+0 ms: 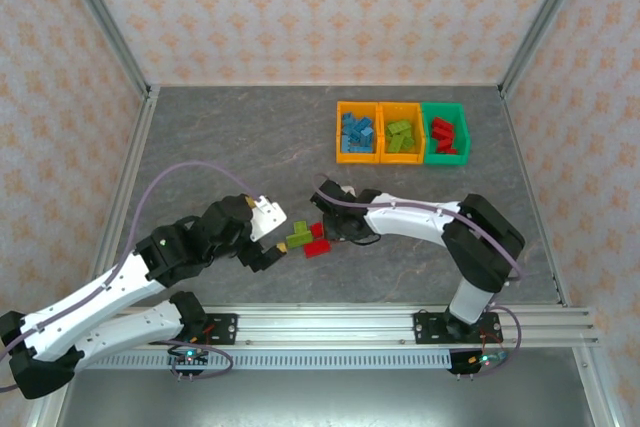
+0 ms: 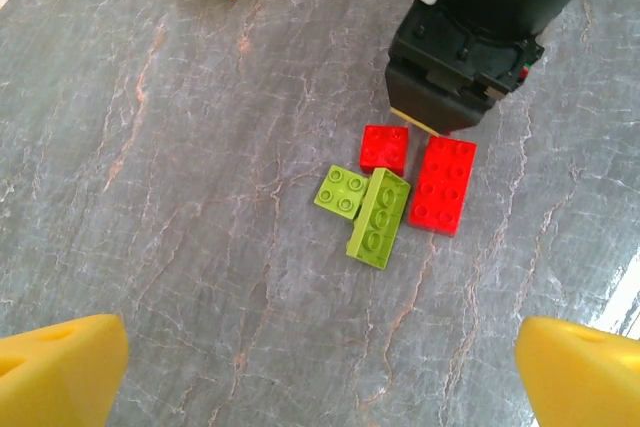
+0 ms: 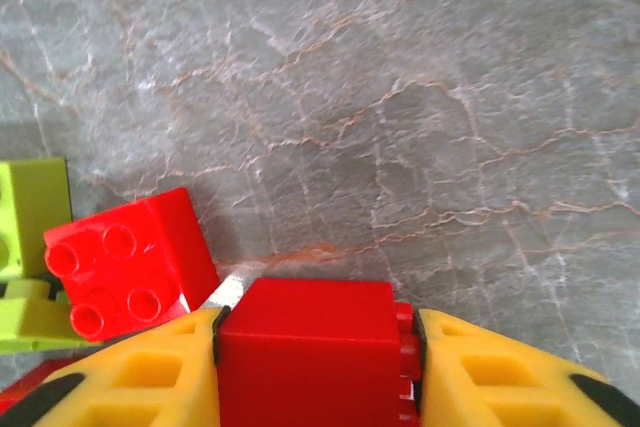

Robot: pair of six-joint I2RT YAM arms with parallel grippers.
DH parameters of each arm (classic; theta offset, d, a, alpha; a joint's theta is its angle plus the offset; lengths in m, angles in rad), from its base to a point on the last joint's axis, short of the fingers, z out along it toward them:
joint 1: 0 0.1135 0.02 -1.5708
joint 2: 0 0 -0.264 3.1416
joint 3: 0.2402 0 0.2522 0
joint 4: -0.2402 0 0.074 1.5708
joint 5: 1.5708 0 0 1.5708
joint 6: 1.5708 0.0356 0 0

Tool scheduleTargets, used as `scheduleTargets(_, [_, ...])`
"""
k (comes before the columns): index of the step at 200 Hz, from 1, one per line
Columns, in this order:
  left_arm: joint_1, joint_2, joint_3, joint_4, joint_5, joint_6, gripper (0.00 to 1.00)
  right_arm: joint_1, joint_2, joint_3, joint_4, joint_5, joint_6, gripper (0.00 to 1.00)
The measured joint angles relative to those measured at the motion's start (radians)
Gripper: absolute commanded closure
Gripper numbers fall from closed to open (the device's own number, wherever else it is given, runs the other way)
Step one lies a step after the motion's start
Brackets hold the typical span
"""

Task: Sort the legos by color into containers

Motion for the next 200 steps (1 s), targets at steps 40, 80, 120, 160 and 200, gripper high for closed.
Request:
scheduleTargets(40, [0.000,-0.026,-0.001,0.001,0.011,0.011,0.00,-0.006,-0.200,-0.072,0.005,0.092,0.031,0.68])
scheduleTargets(80, [0.000,-0.087,-0.016,0.014,0.076,0.028,0.00,-0.196,-0.473,-0.114,0.018,0.185,0.019,0.68])
scheduleTargets(120, [0.000,-0.163,-0.058,0.039,0.113,0.048,0.00,-0.638,-0.472,-0.077,0.088,0.161,-0.043,0.68])
scheduleTargets(160, [0.000,-0.169,-0.058,0.050,0.112,0.053,0.00,-0.865,-0.079,0.231,0.098,0.098,-0.093,0.69])
scheduleTargets(200, [0.000,-0.167,-0.058,0.050,0.112,0.053,0.00,-0.922,0.208,0.516,0.012,0.022,-0.112,0.30])
